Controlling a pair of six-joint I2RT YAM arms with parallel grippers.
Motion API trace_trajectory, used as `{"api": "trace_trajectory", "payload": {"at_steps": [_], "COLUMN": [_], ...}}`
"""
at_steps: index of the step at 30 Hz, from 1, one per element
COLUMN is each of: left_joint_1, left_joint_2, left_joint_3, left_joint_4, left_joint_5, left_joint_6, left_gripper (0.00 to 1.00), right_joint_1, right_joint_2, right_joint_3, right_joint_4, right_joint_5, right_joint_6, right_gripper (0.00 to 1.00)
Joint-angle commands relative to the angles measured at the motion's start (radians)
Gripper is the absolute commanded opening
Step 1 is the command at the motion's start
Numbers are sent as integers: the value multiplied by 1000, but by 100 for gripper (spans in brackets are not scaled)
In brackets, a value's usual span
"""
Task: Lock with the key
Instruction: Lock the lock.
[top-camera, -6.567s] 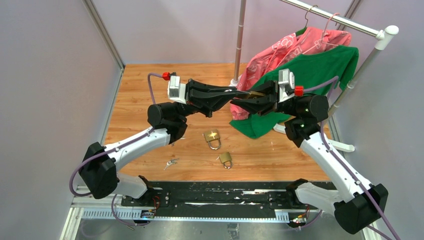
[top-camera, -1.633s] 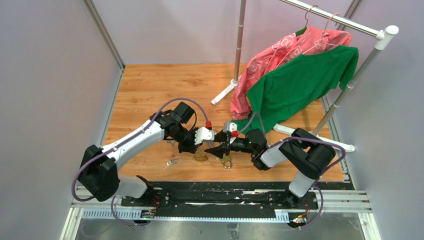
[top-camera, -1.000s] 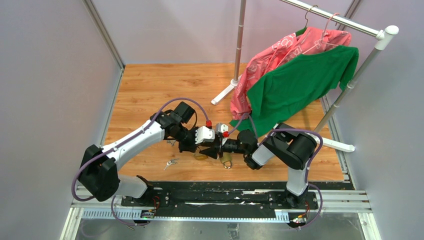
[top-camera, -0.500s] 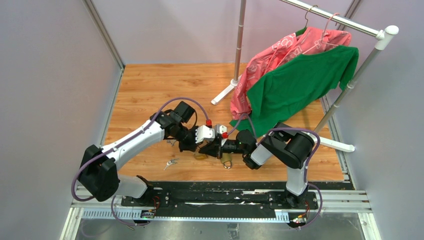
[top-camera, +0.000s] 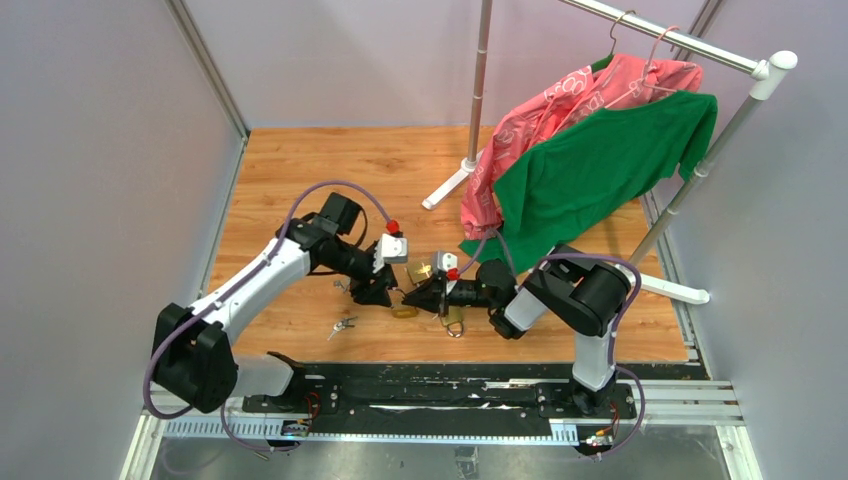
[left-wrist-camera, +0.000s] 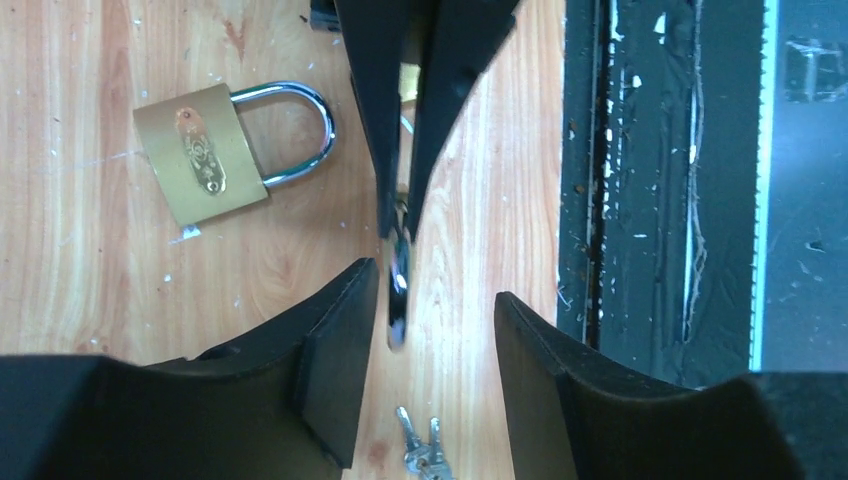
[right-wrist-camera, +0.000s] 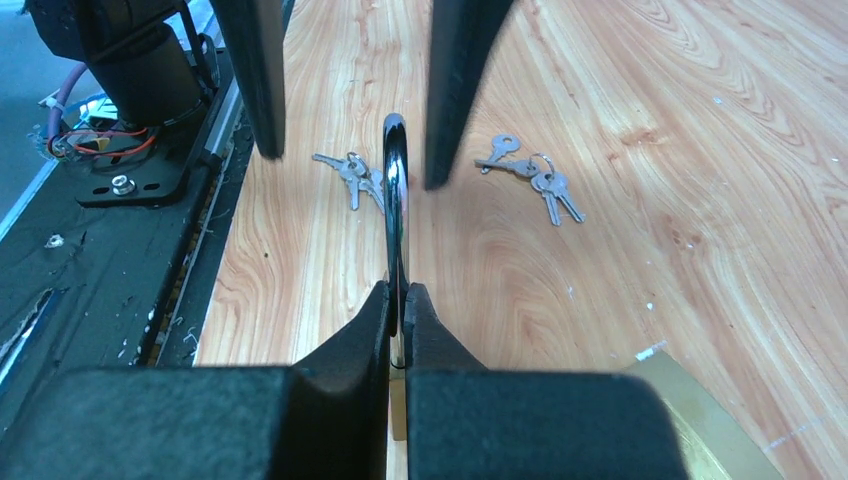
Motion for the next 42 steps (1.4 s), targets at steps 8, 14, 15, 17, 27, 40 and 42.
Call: {"api": "trace_trajectory", "payload": {"at_steps": [8,14,15,17,27,40,42], "left_joint_1": [72,72,71,54,21,-24,-25], "left_joint_2": [-4,-13,-18,-19,-34,-51,-46], "left_joint_3": [-58,-101,-115,-127,-151,-149,-139], "left_joint_4": [-74,62,109,191,245,201,197], "left_joint_5": [198,152,134,105,42,-104,-88], "left_joint_6": [189,-12,-78,-178,-243,-25,-6], "left_gripper": [46,32,32,29,0,0,0], "right_joint_1": [-38,-37,-37,-37,-37,-36,-36], "right_joint_2": [-2,-3,-2,3,4,-83,-101], "right_joint_3": [-34,-38,-34,-36,-53,-79,-69], "right_joint_4": [75,76,75,76,76,-80,-162], "right_joint_5": [-38,-29,-30,-21,19,-11,-26], "right_joint_6": [-88,-111,-109,-109,-132,-185,-206], "right_gripper": [0,0,0,0,0,75,79]}}
